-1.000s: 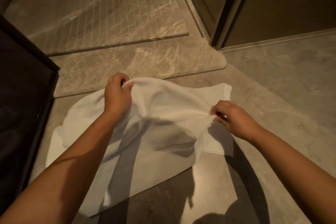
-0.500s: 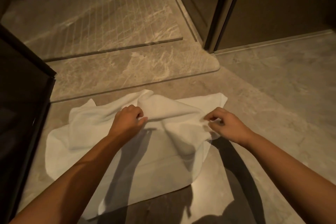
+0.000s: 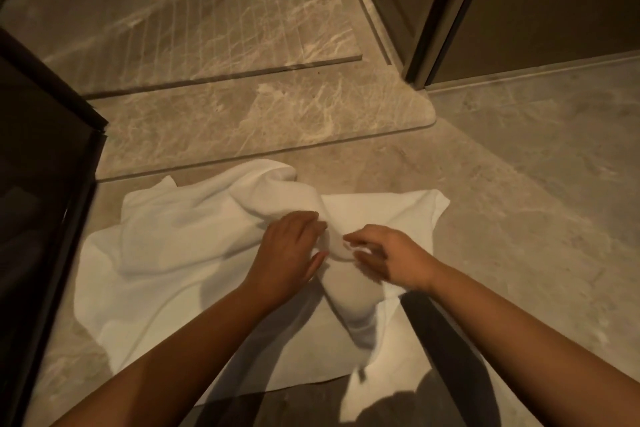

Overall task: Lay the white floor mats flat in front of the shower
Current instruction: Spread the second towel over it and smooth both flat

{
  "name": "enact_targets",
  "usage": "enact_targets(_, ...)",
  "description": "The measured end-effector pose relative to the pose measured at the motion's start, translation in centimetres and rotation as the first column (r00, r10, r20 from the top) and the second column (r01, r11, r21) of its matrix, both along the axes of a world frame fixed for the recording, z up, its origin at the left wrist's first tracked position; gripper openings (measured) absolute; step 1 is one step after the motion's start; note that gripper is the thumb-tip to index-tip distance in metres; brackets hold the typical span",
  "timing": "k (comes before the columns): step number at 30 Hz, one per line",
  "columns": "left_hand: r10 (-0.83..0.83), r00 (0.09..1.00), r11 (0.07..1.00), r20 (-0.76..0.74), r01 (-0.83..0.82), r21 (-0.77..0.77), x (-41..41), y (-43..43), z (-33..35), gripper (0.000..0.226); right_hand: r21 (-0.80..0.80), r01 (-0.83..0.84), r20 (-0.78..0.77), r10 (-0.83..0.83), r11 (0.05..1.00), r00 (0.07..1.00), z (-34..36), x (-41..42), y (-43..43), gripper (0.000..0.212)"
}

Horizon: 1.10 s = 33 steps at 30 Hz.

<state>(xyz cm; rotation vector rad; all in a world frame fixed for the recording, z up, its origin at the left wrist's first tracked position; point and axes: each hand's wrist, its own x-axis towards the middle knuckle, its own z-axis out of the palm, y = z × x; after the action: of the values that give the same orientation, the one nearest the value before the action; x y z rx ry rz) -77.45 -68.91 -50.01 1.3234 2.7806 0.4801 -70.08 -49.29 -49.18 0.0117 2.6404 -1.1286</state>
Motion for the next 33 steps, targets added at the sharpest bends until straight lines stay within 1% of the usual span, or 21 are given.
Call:
enact_targets(2,-0.033,0.999,0.995,0.014,0.035,-0.089,-0.2,0.0,-0.3,0.044,0.009,0.215,-0.066,-0.214,0.977,0.975,0.2,-0.1,1.4,0.025)
enact_targets(4,-0.031,0.999,0.991,0.037,0.035,-0.125,-0.4,0.0,-0.7,0.045,0.107,0.407,-0.13,-0.393,0.907,0.91,-0.1,-0.2,3.6,0.027)
enact_targets(5,-0.027,0.999,0.99,0.042,0.033,-0.134,-0.5,0.0,-0.8,0.044,0.172,0.47,-0.136,-0.452,0.866,0.882,-0.3,-0.2,4.7,0.031)
enact_targets(7,-0.019,0.999,0.989,0.046,0.026,-0.146,-0.6,0.3,-1.2,0.038,0.275,0.544,-0.093,-0.541,0.793,0.836,-0.8,-0.1,6.6,0.04)
enact_targets(9,-0.008,0.999,0.991,0.035,0.013,-0.13,-0.9,0.8,-1.7,0.031,0.285,0.6,-0.03,-0.619,0.748,0.785,-1.2,-0.1,7.6,0.046)
enact_targets(11,0.003,0.999,0.994,0.042,0.002,-0.113,-1.3,1.3,-1.9,0.029,0.231,0.64,0.016,-0.66,0.733,0.751,-1.5,-0.2,7.6,0.048)
enact_targets(13,0.027,0.996,0.997,0.084,-0.021,-0.068,-1.7,1.6,-1.9,0.023,0.16,0.686,0.039,-0.699,0.71,0.714,-1.9,-0.3,7.2,0.05)
enact_targets(14,0.045,0.993,0.998,0.114,-0.041,-0.039,-1.8,1.8,-1.7,0.017,0.125,0.72,0.05,-0.729,0.682,0.682,-2.0,-0.5,7.0,0.051)
enact_targets(16,0.08,0.984,0.996,0.159,-0.084,0.018,-1.9,2.0,-1.5,0.011,0.077,0.799,0.079,-0.803,0.596,0.591,-2.1,-0.7,6.8,0.053)
enact_targets(18,0.092,0.98,0.993,0.177,-0.102,0.051,-1.6,2.0,-1.4,0.01,0.089,0.847,0.095,-0.851,0.524,0.517,-2.2,-0.8,6.9,0.055)
enact_targets(21,0.074,0.982,0.994,0.172,-0.087,0.067,-1.3,1.7,-1.2,0.008,0.084,0.868,0.095,-0.871,0.49,0.483,-2.6,-0.7,7.4,0.058)
enact_targets(25,0.067,0.983,0.993,0.172,-0.083,0.089,-1.4,1.4,-1.0,0.013,-0.05,0.87,0.099,-0.864,0.49,0.493,-3.2,-0.3,7.6,0.054)
enact_targets(26,0.069,0.981,0.991,0.179,-0.087,0.098,-1.3,1.4,-0.9,0.013,-0.089,0.878,0.102,-0.872,0.471,0.478,-3.3,-0.4,7.7,0.051)
enact_targets(30,0.082,0.978,0.988,0.192,-0.104,0.11,-1.4,1.0,-1.1,0.008,-0.275,0.913,0.179,-0.917,0.3,0.356,-3.4,-0.8,8.0,0.043)
enact_targets(32,0.088,0.976,0.987,0.197,-0.112,0.112,-1.4,1.0,-1.2,0.007,-0.333,0.917,0.225,-0.925,0.221,0.305,-3.8,-1.0,8.0,0.039)
enact_targets(33,0.092,0.976,0.986,0.199,-0.116,0.116,-1.4,1.1,-1.2,0.007,-0.34,0.919,0.233,-0.928,0.201,0.29,-4.0,-1.0,7.9,0.037)
